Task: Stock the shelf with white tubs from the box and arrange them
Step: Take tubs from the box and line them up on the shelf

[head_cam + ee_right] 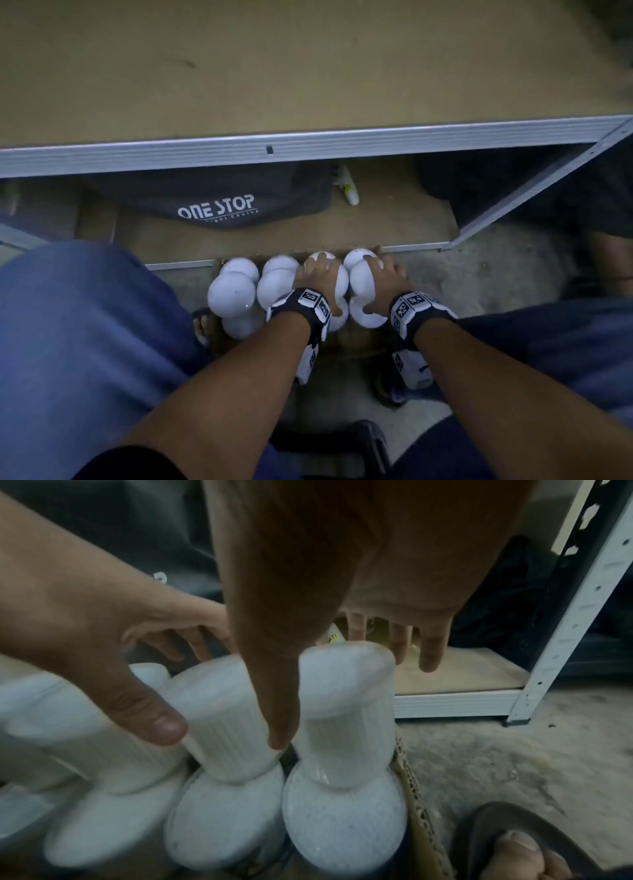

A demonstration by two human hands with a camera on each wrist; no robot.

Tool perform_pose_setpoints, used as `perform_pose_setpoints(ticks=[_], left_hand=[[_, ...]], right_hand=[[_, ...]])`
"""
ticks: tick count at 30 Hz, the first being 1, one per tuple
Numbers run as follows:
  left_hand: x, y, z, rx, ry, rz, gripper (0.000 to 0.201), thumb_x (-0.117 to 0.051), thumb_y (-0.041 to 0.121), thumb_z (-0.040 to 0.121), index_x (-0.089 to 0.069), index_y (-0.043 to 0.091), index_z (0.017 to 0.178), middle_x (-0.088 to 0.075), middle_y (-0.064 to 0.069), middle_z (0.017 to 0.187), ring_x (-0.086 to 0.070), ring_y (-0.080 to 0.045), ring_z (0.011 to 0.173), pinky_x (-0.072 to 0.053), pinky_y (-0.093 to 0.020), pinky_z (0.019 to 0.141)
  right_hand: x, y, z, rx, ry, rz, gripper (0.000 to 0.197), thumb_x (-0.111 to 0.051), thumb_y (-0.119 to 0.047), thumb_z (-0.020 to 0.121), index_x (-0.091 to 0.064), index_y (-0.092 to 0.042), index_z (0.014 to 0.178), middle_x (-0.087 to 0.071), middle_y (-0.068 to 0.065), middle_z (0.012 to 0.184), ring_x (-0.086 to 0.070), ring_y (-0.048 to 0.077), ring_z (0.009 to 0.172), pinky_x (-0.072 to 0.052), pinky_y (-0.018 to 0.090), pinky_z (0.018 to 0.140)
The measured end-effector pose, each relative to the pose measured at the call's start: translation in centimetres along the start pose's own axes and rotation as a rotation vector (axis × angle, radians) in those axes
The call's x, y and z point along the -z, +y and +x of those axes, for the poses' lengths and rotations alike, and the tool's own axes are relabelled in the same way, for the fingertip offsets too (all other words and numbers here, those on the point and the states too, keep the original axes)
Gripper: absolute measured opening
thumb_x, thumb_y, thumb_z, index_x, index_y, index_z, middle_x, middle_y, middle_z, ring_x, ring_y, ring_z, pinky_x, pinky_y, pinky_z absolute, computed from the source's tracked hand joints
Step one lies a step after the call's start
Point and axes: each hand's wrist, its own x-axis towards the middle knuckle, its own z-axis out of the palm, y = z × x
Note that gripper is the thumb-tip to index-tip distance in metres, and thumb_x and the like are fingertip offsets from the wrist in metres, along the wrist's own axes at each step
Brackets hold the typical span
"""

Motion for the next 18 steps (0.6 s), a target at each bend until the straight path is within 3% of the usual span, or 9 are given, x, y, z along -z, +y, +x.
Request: perform_pose_setpoints(ticks=[5, 9, 13, 16, 18], left_hand=[[-0.6, -0.3, 1.2, 0.052, -0.004, 0.011, 0.090, -0.078, 0.029, 0.066, -0.029, 0.025, 0.141, -0.031, -0.006, 0.142, -0.038, -0.030, 0.124, -0.041, -0.039, 0.096], [-0.9, -0.3, 1.4, 0.064, -0.046, -0.052, 0.091, -0.078, 0.025, 0.067, -0.026, 0.027, 0.142, -0.024, -0.005, 0.143, -0.035, -0.033, 0.127, -0.045, -0.039, 0.094], [-0.3, -0.2, 1.4, 0.060, -0.043, -0.110, 0.093, -0.082, 0.028, 0.062, -0.030, 0.026, 0.139, -0.025, -0.003, 0.142, -0.036, -0.031, 0.126, -0.047, -0.039, 0.090], [1.1, -0.1, 0.9, 0.055, -0.036, -0.154, 0.093, -0.082, 0.028, 0.060, -0.032, 0.024, 0.137, -0.028, -0.005, 0.138, -0.038, -0.032, 0.124, -0.048, -0.040, 0.088], [2.4, 0.1, 0.4, 0.043, -0.015, -0.197, 0.092, -0.082, 0.028, 0.059, -0.033, 0.023, 0.137, -0.031, -0.006, 0.135, -0.040, -0.032, 0.121, -0.048, -0.042, 0.091]], right_hand=[[-0.5, -0.4, 1.0, -0.031, 0.007, -0.047, 0.100, -0.076, -0.032, 0.071, -0.013, -0.030, 0.148, -0.004, 0.004, 0.157, -0.024, 0.034, 0.137, -0.038, 0.042, 0.104], [-0.7, -0.3, 1.4, -0.045, 0.034, -0.038, 0.095, -0.076, -0.029, 0.069, -0.019, -0.030, 0.145, -0.001, 0.000, 0.158, -0.026, 0.033, 0.135, -0.043, 0.040, 0.098], [-0.6, -0.5, 1.6, -0.044, 0.064, -0.068, 0.093, -0.074, -0.035, 0.064, -0.024, -0.028, 0.142, -0.017, 0.001, 0.151, -0.033, 0.032, 0.130, -0.043, 0.038, 0.096], [-0.6, -0.1, 2.4, -0.035, 0.100, -0.070, 0.084, -0.065, -0.047, 0.050, -0.037, -0.033, 0.128, -0.037, -0.003, 0.138, -0.040, 0.029, 0.119, -0.038, 0.034, 0.078], [1.0, -0.3, 1.5, -0.001, 0.128, -0.074, 0.080, -0.067, -0.045, 0.051, -0.041, -0.030, 0.125, -0.042, -0.005, 0.131, -0.039, 0.027, 0.119, -0.040, 0.037, 0.085]])
